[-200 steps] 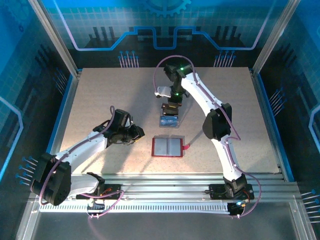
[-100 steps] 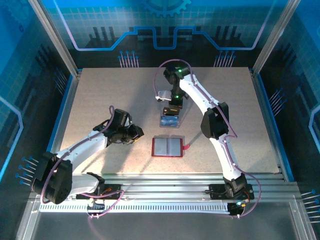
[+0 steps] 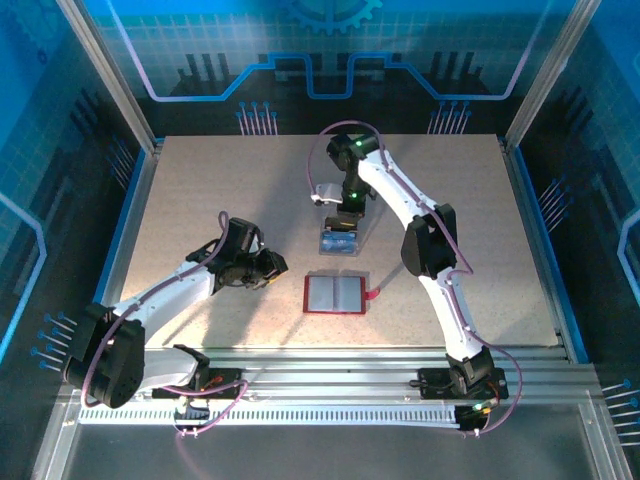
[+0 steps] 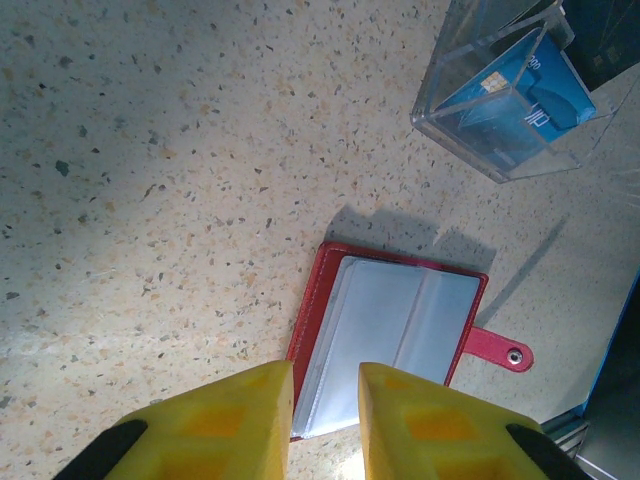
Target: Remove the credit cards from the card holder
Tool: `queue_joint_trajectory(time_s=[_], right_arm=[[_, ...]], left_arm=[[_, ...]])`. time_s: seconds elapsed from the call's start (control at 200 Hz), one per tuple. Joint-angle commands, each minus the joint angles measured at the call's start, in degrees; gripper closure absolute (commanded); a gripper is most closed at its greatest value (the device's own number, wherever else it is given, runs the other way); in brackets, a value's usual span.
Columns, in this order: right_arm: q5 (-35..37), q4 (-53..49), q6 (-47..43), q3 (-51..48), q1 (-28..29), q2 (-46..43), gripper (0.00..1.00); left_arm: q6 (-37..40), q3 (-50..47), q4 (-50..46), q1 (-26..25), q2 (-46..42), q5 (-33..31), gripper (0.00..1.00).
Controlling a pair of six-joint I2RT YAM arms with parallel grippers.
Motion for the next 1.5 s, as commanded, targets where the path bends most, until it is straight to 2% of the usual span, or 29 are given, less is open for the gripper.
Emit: queue_joint_trajectory(time_s=[0.0, 0.26, 0.59, 0.961, 1.216, 1.431, 1.496], right_arm=[[-0.94, 0.02, 0.90, -1.48, -0.28, -1.83, 0.80], [-3.13, 3.36, 4.26, -8.65, 0.24, -8.26, 0.78], [-9.46, 16.92, 15.74, -29.05, 1.72, -21.70, 0.79], [-10.99, 35.54, 41.29, -54.64, 5.46, -36.76, 0.84], [-12.88, 53.22, 60.81, -72.25, 9.29, -46.77, 0.87], [-15.03, 60.31, 74.53, -79.12, 11.37, -48.79, 0.88], [-17.72, 62.32, 78.30, -80.65, 11.41, -48.32, 0.85]], left_arm=[[0.50, 0.08, -0.29, 0.53, 0.37, 0.26, 0.75], [-0.29, -0.52, 2.76, 0.56, 1.54, 2.44, 0.75], [-1.26, -0.80, 8.63, 0.12, 6.21, 6.38, 0.75], [-1.09, 1.35, 11.90, -3.01, 11.84, 7.98, 0.75], [-1.48, 2.04, 12.90, -5.64, 14.29, 7.98, 0.78], [-2.39, 1.21, 13.93, -7.37, 15.49, 7.48, 0.81], [-2.56, 0.95, 13.92, -7.74, 15.84, 7.35, 0.82]])
